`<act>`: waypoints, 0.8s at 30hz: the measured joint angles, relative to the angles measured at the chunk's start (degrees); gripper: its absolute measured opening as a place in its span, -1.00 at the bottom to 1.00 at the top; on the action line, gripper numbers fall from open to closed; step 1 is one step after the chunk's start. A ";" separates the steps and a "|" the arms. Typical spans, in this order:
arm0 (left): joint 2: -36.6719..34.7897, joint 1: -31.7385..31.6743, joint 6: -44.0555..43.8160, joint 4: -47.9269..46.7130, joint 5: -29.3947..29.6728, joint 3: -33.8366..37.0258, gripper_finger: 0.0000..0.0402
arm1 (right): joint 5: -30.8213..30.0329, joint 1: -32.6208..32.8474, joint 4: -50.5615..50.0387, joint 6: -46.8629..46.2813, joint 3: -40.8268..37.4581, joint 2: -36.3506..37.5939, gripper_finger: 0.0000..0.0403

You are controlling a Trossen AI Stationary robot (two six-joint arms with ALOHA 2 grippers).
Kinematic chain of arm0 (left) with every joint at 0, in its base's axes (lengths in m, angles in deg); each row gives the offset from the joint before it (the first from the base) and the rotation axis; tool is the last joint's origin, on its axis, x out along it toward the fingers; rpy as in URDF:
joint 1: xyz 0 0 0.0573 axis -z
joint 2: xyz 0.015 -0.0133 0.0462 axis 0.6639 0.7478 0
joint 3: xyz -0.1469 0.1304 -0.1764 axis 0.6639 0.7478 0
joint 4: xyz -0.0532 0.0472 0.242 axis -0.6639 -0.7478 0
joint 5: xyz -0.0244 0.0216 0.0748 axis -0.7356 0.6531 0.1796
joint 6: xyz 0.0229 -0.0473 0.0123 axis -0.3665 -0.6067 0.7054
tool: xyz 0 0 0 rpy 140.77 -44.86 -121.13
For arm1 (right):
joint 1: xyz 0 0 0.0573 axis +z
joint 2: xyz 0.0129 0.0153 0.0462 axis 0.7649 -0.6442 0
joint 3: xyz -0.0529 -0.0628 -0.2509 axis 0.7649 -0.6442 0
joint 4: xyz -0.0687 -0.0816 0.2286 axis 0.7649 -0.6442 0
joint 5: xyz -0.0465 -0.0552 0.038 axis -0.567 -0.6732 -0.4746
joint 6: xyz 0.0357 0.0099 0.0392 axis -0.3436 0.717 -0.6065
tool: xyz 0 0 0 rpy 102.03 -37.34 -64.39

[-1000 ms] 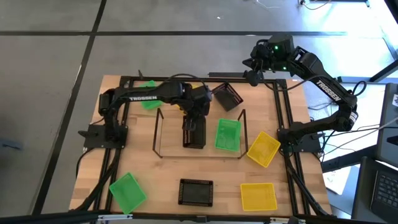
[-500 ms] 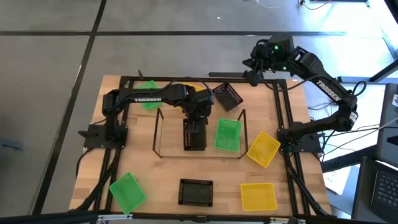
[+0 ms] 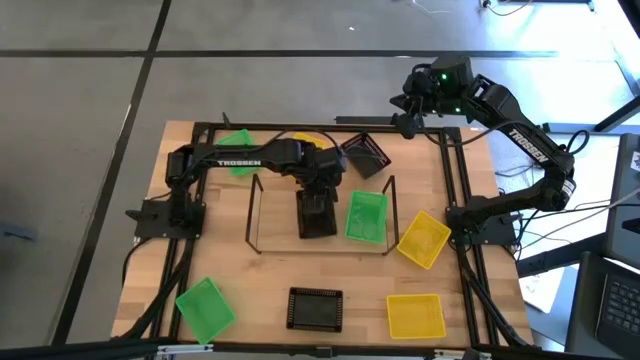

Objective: Stack baskets on shelf by color
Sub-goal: Put the middle left black bin on the shelf

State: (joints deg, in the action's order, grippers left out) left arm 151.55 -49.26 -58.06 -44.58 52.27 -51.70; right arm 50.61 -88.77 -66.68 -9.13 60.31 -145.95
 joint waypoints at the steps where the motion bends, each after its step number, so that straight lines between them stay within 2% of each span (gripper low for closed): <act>1: 0.00 -0.03 -0.21 0.26 0.12 0.00 -0.69 | 0.00 0.00 -0.01 0.01 -0.01 0.00 -1.00; 5: 0.00 -0.02 -1.15 1.56 0.17 0.00 -0.62 | 0.00 0.00 -0.03 0.01 0.00 0.00 -1.00; 11: -0.57 -0.02 -2.35 0.68 0.37 -1.68 -0.63 | 0.00 0.00 -0.03 0.01 -0.02 0.00 -1.00; 15: -0.62 -0.02 -2.59 -4.41 1.19 -6.24 -0.62 | 0.00 0.00 -0.03 0.01 0.00 0.00 -1.00; 18: -0.61 -0.15 -5.19 -11.97 2.13 -8.37 -0.64 | 0.00 0.00 -0.01 0.01 0.00 0.00 -1.00; 24: -0.59 -0.11 -11.09 -24.56 -1.98 -9.16 -0.85 | 0.00 0.00 -0.01 0.01 0.00 0.00 -1.00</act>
State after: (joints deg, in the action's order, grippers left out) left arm 150.96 -49.37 -69.15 -69.13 50.29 -60.86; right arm 50.61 -88.77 -66.69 -9.12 60.31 -145.95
